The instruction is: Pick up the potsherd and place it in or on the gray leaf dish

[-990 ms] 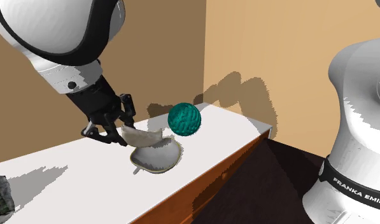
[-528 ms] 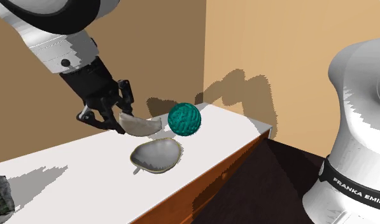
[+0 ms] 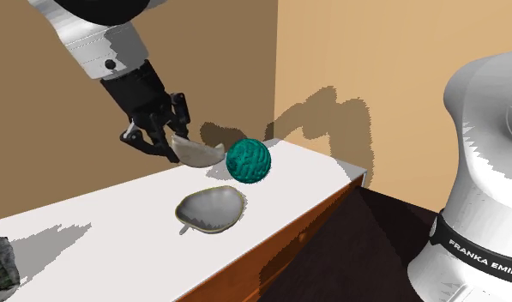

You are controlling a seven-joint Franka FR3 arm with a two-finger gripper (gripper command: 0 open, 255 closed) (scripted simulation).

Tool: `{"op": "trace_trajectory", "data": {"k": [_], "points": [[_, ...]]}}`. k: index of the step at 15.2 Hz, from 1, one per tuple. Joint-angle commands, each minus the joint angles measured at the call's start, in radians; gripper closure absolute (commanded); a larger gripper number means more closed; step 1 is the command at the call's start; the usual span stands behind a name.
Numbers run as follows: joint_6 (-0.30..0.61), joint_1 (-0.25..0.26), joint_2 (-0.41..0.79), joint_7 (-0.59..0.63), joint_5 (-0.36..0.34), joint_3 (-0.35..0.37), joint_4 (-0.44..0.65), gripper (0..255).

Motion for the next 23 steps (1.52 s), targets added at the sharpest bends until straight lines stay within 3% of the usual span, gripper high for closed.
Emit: {"op": "trace_trajectory", "data": {"k": [1, 13, 21, 22, 23], "points": [[0.019, -0.003, 0.009, 0.002, -0.002, -0.002, -0.010, 255], [0.157, -0.008, 0.101, 0.044, -0.016, -0.005, -0.061, 255], [0.157, -0.008, 0.101, 0.044, -0.016, -0.005, -0.061, 255], [0.157, -0.008, 0.101, 0.044, -0.016, -0.005, -0.061, 0], [0.157, -0.008, 0.101, 0.044, -0.016, -0.005, -0.061, 0]]}}
